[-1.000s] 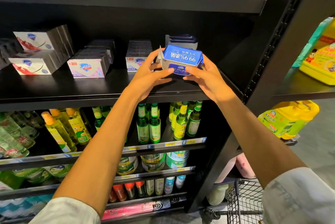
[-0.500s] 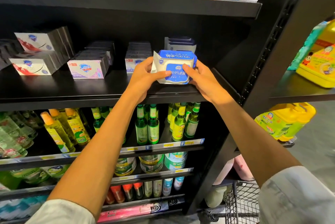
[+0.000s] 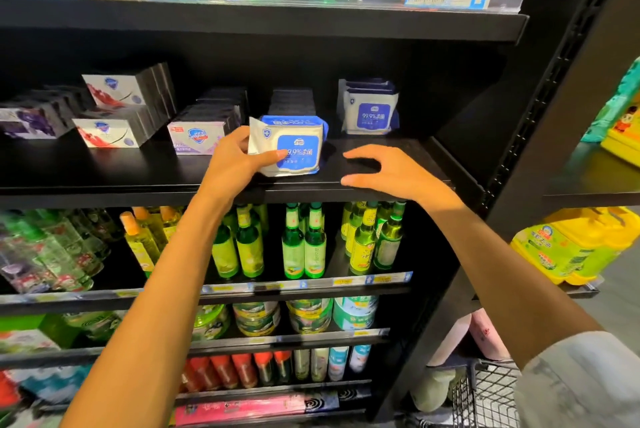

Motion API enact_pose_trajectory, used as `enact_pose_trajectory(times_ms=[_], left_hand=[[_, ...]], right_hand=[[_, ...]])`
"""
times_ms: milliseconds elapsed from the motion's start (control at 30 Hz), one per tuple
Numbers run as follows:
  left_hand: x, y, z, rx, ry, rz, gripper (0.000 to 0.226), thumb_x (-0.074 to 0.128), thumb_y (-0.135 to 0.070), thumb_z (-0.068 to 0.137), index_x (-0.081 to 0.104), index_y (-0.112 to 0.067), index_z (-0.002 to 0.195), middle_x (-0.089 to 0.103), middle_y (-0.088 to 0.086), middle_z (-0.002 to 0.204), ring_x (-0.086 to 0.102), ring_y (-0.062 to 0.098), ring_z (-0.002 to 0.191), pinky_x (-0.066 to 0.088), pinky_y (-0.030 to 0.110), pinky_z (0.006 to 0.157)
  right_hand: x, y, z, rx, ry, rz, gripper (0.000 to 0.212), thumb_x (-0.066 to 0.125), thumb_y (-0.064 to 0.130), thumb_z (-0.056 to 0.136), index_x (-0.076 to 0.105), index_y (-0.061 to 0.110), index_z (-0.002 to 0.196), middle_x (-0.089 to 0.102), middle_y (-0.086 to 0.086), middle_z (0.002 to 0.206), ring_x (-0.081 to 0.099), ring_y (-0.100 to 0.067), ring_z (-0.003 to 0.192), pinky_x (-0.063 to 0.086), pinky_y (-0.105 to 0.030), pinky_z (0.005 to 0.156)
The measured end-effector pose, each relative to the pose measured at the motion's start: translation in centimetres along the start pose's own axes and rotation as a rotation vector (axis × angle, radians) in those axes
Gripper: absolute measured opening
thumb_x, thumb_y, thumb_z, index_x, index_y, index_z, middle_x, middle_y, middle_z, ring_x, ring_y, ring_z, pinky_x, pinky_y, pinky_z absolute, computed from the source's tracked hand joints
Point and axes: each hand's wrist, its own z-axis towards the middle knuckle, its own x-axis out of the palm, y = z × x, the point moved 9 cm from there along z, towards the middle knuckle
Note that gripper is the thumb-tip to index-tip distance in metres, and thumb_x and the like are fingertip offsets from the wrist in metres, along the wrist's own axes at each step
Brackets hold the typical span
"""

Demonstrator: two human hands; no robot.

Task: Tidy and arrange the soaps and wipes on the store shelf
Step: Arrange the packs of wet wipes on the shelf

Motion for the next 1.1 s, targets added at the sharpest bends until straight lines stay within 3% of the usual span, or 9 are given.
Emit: enact_pose_trajectory(times_ms=[133, 300, 367, 467, 533, 633, 767, 900, 1100], left_hand=[[-1.7, 0.2, 0.6, -0.008, -0.020, 0.084, 0.055, 0.090, -0.023, 0.079, 0.065, -0.015, 0.126, 0.077, -0.004, 0.113, 0.074, 0.009, 0.102, 0.062, 0.027, 0.082], [-2.6, 0.9, 1.6, -0.013, -0.045, 0.178, 0.059, 0.092, -0.030, 0.076, 0.063, -0.015, 0.124, 0.075, -0.004, 0.117, 0.072, 0.012, 0.107, 0.061, 0.040, 0.092], [-2.5, 0.7, 1.8, 0.000, -0.063, 0.229, 0.062, 0.092, -0.034, 0.076, 0.059, -0.016, 0.126, 0.072, -0.005, 0.121, 0.069, 0.012, 0.111, 0.061, 0.038, 0.090], [-2.1, 0.0, 1.6, 0.005, -0.073, 0.254, 0.079, 0.089, -0.027, 0.081, 0.043, -0.019, 0.145, 0.061, -0.006, 0.131, 0.060, 0.011, 0.119, 0.055, 0.028, 0.088], [-2.0, -0.3, 1.0, 0.032, -0.084, 0.271, 0.093, 0.088, -0.025, 0.082, 0.031, -0.021, 0.156, 0.054, -0.003, 0.143, 0.054, 0.012, 0.126, 0.053, 0.032, 0.098], [-2.9, -1.2, -0.7, 0.166, -0.205, 0.345, 0.093, 0.087, -0.024, 0.084, 0.030, -0.020, 0.158, 0.046, 0.005, 0.154, 0.049, 0.017, 0.136, 0.047, 0.034, 0.107], [-2.5, -3.4, -4.6, 0.420, -0.353, 0.554, 0.066, 0.077, -0.028, 0.093, 0.046, -0.015, 0.149, 0.050, 0.008, 0.143, 0.046, 0.020, 0.134, 0.038, 0.028, 0.107], [2.5, -4.4, -5.9, 0.605, -0.145, 0.660, 0.043, 0.073, -0.036, 0.096, 0.065, -0.010, 0.129, 0.060, 0.008, 0.127, 0.056, 0.026, 0.121, 0.043, 0.034, 0.104], [10.0, -2.4, -3.4, 0.494, 0.304, 0.787, 0.064, 0.061, -0.059, 0.096, 0.054, -0.022, 0.148, 0.055, -0.002, 0.144, 0.054, 0.017, 0.131, 0.049, 0.040, 0.106]], right_hand=[[1.0, 0.6, 0.0, -0.092, 0.079, -0.196, 0.079, 0.082, 0.064, 0.075, 0.060, 0.031, 0.143, 0.055, 0.010, 0.150, 0.050, -0.008, 0.135, 0.038, -0.024, 0.111], [1.2, 0.4, 0.1, -0.107, 0.078, -0.240, 0.080, 0.079, 0.066, 0.075, 0.060, 0.031, 0.144, 0.053, 0.008, 0.152, 0.048, -0.012, 0.139, 0.037, -0.031, 0.116], [1.2, 0.4, 0.0, -0.102, 0.077, -0.235, 0.079, 0.079, 0.067, 0.076, 0.060, 0.032, 0.144, 0.053, 0.008, 0.152, 0.048, -0.012, 0.139, 0.037, -0.032, 0.115], [1.0, 0.4, -0.1, -0.088, 0.076, -0.227, 0.078, 0.079, 0.065, 0.077, 0.058, 0.032, 0.145, 0.052, 0.009, 0.153, 0.047, -0.011, 0.139, 0.036, -0.027, 0.111], [1.0, 0.4, 0.0, -0.080, 0.086, -0.232, 0.075, 0.077, 0.065, 0.079, 0.059, 0.034, 0.144, 0.052, 0.010, 0.152, 0.047, -0.009, 0.138, 0.035, -0.025, 0.108], [0.7, 0.1, 0.1, -0.029, 0.062, -0.134, 0.062, 0.073, 0.067, 0.082, 0.065, 0.038, 0.135, 0.059, 0.018, 0.140, 0.052, -0.001, 0.125, 0.039, -0.022, 0.103], [-0.9, -0.6, 0.4, 0.049, -0.081, 0.127, 0.035, 0.070, 0.055, 0.092, 0.073, 0.035, 0.121, 0.067, 0.029, 0.112, 0.059, 0.019, 0.102, 0.044, -0.013, 0.091], [-2.9, -2.1, 1.4, 0.147, -0.284, 0.272, 0.032, 0.075, 0.040, 0.093, 0.071, 0.025, 0.120, 0.064, 0.022, 0.103, 0.061, 0.005, 0.098, 0.048, -0.015, 0.081], [-5.7, -5.8, 4.3, 0.286, -0.512, 0.305, 0.057, 0.086, 0.030, 0.084, 0.060, 0.010, 0.130, 0.066, -0.003, 0.124, 0.064, -0.014, 0.114, 0.054, -0.028, 0.092]])
